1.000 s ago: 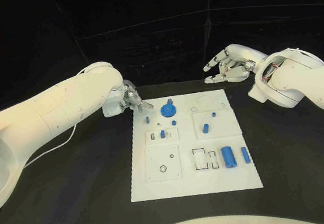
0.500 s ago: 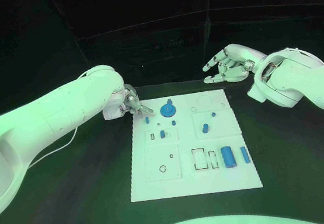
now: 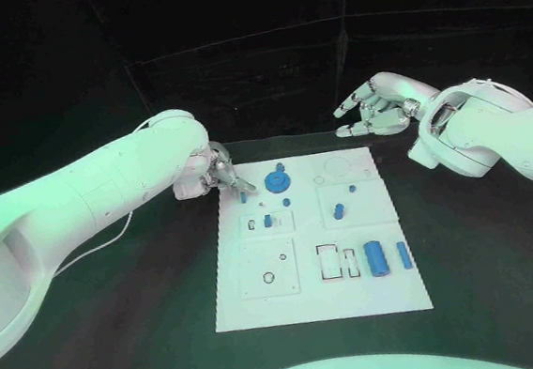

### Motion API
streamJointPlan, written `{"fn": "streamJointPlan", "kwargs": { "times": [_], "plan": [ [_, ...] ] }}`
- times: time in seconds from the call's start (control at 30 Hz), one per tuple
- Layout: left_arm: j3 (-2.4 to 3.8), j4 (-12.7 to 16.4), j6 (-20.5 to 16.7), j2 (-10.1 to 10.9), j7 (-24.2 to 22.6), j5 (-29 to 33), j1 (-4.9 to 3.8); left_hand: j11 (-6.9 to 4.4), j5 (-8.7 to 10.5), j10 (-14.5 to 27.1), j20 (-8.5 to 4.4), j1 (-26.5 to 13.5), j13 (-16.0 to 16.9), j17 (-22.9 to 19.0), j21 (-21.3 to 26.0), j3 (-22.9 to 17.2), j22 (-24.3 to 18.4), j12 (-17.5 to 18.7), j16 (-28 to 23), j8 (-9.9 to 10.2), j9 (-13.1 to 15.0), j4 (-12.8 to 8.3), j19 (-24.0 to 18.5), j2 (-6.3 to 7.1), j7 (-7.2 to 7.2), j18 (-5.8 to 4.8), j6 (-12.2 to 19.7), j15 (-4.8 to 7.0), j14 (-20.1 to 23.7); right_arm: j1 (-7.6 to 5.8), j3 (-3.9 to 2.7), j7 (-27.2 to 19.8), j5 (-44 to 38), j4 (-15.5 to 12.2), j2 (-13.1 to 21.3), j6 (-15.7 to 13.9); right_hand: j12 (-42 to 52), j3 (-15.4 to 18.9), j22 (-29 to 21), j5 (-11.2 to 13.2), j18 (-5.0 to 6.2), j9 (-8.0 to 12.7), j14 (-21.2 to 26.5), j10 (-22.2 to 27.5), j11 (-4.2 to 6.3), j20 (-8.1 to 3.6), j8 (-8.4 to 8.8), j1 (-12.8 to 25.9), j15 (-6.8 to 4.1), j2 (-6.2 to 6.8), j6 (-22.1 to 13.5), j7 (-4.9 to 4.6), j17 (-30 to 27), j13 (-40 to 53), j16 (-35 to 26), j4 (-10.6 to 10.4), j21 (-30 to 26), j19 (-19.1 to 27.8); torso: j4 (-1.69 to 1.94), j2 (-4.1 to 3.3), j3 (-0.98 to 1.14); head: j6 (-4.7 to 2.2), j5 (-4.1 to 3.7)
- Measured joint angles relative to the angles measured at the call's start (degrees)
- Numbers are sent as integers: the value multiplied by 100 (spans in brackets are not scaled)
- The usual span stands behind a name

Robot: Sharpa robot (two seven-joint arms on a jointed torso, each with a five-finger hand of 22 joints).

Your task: Assemble the parts on the task board

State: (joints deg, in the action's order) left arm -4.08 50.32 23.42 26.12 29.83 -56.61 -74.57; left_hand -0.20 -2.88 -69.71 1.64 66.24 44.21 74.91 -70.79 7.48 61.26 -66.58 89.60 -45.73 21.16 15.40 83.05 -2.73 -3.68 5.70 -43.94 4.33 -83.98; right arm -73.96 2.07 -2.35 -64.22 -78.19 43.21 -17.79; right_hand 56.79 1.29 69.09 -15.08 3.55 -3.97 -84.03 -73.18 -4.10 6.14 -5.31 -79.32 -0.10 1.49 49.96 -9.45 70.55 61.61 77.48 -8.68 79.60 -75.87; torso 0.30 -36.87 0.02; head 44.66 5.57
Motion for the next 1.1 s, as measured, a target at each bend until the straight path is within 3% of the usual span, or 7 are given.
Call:
{"fn": "streamJointPlan", "kwargs": {
  "times": [0.37,0.9,1.1],
  "plan": [
    [-1,-2,44,-19,-10,-3,9,-22,0,-22,0,88,-6,0,0,-16,15,0,0,-26,6,-48,0,-88,0,0,0,-1,1,0,0,2,0,3,-9,0,0,0,0,-23,0,0,0,0,0,0,0,0,0,0,0,0,-1,0,0,0,0,0,0,0,0,0,1],
    [-2,-31,101,-33,-5,-6,12,-22,0,-21,0,374,-13,0,0,-182,33,0,0,-87,18,-245,0,-316,21,0,-20,-3,3,0,0,4,0,9,-22,1,0,0,0,-46,0,0,0,0,0,0,0,0,0,0,0,0,-1,-1,0,0,0,0,0,-3,-1,20,-2],
    [-2,-39,125,-41,1,-7,13,-21,0,-21,0,374,-18,0,0,-206,33,0,0,-87,17,-270,0,-317,21,0,-20,-3,3,0,0,5,0,12,-25,1,0,0,0,-46,0,0,0,0,0,0,0,-23,0,-23,0,0,-1,-1,0,0,0,0,0,-3,-2,29,-5]
  ]
}}
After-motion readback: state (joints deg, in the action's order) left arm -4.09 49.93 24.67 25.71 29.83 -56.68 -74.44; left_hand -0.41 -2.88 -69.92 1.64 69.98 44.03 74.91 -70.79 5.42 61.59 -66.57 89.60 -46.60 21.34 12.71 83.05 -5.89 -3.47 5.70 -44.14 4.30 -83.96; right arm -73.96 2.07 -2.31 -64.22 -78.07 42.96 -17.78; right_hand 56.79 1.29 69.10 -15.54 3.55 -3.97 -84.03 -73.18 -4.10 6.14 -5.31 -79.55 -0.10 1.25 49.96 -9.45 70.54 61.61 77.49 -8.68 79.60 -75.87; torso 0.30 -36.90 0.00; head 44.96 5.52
